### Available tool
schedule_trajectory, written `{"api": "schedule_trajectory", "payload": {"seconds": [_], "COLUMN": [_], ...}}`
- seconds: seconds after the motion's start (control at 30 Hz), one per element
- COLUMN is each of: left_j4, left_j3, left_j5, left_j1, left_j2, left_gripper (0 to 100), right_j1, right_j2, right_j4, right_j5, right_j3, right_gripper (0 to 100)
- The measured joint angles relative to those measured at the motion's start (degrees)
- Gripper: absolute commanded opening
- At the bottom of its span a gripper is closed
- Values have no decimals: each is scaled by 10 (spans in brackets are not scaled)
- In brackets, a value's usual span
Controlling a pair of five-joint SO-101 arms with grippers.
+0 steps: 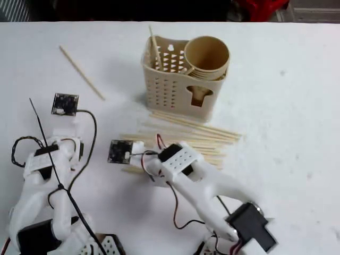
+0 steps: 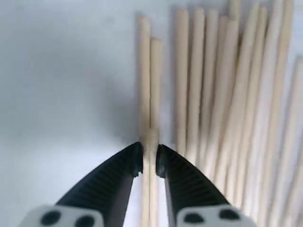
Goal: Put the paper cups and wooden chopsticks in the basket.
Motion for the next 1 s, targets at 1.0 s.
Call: {"api": "schedule_trajectory", "payload": {"seconds": [1.0], "left_j4": [0], "left_j3": [0], "left_j5": [0], "left_j1": [0], "left_j2": [0], "left_gripper": [98], "right_j1": [-9], "right_j2": [47], "right_j4": [-16], "right_j5": [1], "right_j3": [-14], "right_gripper": [114]}}
